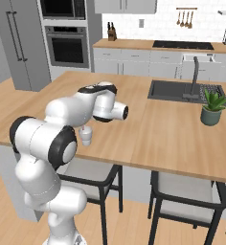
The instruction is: Take a straw from the drawer in front and place it inside the glass cup on the dining counter.
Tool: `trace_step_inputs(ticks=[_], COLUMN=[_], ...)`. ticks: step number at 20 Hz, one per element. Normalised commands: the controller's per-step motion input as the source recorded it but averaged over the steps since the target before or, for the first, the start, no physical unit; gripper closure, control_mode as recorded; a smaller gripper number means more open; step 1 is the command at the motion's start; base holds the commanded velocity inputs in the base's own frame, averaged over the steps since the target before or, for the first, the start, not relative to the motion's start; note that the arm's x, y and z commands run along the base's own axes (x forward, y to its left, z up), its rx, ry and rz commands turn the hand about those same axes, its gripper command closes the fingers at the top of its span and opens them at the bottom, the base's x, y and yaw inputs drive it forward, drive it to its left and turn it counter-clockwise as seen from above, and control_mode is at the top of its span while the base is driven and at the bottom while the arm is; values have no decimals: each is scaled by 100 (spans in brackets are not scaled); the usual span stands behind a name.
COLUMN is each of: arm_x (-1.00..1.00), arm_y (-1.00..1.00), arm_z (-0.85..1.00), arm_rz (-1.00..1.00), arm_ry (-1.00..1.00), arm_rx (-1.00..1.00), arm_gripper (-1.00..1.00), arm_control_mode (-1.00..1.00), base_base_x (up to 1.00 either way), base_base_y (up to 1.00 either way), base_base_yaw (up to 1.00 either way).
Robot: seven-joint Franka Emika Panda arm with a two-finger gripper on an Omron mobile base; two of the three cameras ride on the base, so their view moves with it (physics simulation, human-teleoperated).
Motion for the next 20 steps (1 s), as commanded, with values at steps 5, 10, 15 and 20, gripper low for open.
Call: trace_step_inputs(ticks=[5,10,15,20], arm_x=[17,10,18,23], arm_y=[0,0,0,0], arm_z=[-19,-19,-22,-21], arm_rz=[0,0,0,0], arm_ry=[0,0,0,0], arm_rx=[0,0,0,0], arm_gripper=[100,100,100,100], arm_control_mode=[-100,-100,-100,-100], base_base_x=[0,0,0,0], base_base_y=[0,0,0,0], base_base_yaw=[0,0,0,0])
